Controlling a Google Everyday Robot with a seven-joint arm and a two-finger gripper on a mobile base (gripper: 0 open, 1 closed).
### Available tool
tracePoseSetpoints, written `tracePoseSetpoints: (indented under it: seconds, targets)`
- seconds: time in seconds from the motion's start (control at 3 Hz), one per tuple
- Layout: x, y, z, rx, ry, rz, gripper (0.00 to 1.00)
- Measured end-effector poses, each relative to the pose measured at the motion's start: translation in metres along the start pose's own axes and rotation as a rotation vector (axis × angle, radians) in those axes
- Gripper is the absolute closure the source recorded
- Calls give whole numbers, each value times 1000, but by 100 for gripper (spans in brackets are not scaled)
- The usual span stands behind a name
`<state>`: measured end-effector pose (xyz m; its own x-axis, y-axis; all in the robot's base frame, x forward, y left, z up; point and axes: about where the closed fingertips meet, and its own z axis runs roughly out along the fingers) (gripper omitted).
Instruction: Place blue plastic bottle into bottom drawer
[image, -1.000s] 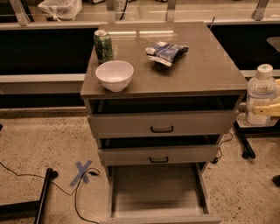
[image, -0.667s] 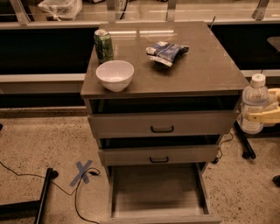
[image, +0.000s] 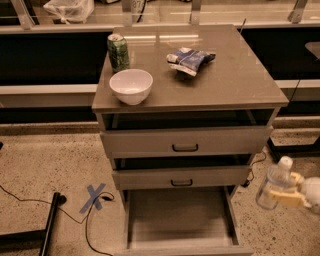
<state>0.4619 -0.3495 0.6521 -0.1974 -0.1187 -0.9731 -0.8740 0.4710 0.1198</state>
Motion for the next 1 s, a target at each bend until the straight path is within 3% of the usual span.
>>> tracePoseSetpoints:
  seconds: [0.33,0.67,1.0]
  targets:
    - [24,3,5,-10,-20,31,100]
    - [22,4,6,-13,-17,27,100]
    - [62,-6,37,-63,-22,51,100]
